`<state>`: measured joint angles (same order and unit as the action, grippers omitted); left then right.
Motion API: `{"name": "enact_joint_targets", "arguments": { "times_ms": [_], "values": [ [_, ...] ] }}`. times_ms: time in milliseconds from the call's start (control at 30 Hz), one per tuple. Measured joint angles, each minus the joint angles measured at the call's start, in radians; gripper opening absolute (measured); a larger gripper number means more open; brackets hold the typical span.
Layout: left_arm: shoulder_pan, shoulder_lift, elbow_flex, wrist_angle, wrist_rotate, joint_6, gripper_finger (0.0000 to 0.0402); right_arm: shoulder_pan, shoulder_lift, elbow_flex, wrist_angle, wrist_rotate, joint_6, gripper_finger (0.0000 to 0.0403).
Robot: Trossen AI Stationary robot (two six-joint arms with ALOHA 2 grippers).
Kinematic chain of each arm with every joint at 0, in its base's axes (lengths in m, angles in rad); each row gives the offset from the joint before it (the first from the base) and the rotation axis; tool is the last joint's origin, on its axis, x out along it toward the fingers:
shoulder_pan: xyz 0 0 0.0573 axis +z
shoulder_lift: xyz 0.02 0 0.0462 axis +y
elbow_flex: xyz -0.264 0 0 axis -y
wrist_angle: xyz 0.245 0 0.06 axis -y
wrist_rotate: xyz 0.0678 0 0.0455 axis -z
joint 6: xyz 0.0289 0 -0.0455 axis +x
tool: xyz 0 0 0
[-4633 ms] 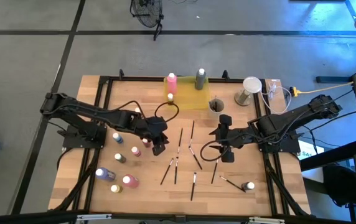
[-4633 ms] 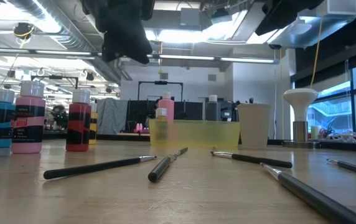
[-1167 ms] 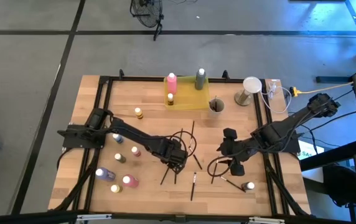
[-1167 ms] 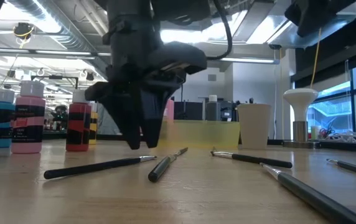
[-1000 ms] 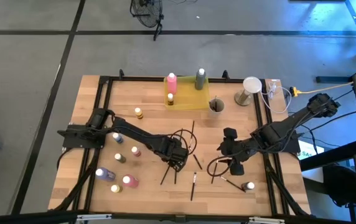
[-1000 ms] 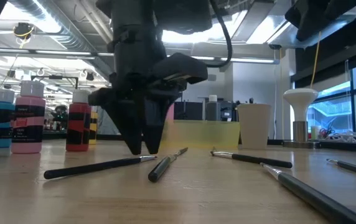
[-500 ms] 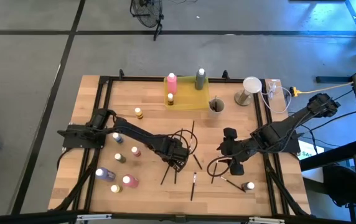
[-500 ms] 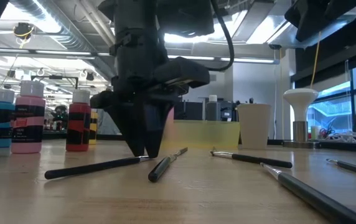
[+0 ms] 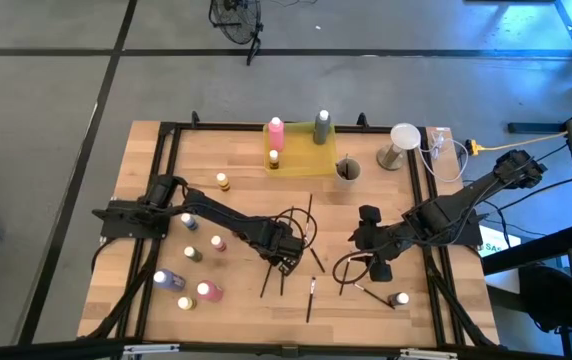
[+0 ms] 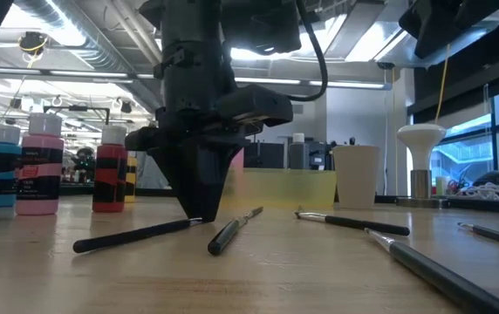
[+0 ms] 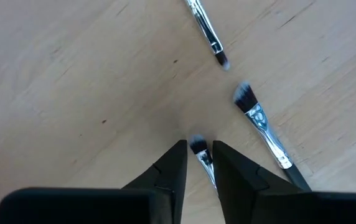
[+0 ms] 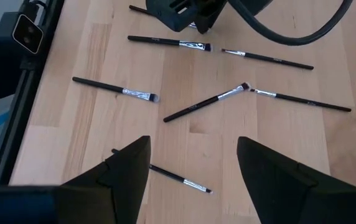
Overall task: Pick & Place Paint Supplies
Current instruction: Put the silver paint brush into the white cup
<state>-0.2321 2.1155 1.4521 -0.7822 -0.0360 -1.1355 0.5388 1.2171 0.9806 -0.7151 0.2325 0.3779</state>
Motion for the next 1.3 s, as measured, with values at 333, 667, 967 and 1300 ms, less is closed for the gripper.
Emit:
{"name": "enact_joint_targets", "arguments": {
  "times_ms": [333, 667, 967, 1300],
  "values": [
    [-0.001, 0.0, -0.001, 0.001, -0.014, 0.018, 0.0072, 0.0, 0.0, 0.0, 0.0, -0.008, 0.0, 0.0243],
    [-0.008, 0.0, -0.005, -0.001, -0.041, 0.02, 0.0054, 0.0, 0.0, 0.0, 0.0, -0.008, 0.0, 0.0242],
    [-0.008, 0.0, -0.005, -0.003, -0.041, 0.038, 0.0005, 0.0, 0.0, 0.0, 0.0, -0.03, 0.0, 0.0242],
    [-0.004, 0.0, -0.005, -0.002, -0.045, 0.061, 0.0003, 0.001, 0.0, 0.0, 0.0, -0.053, 0.0, 0.0242]
  ]
}}
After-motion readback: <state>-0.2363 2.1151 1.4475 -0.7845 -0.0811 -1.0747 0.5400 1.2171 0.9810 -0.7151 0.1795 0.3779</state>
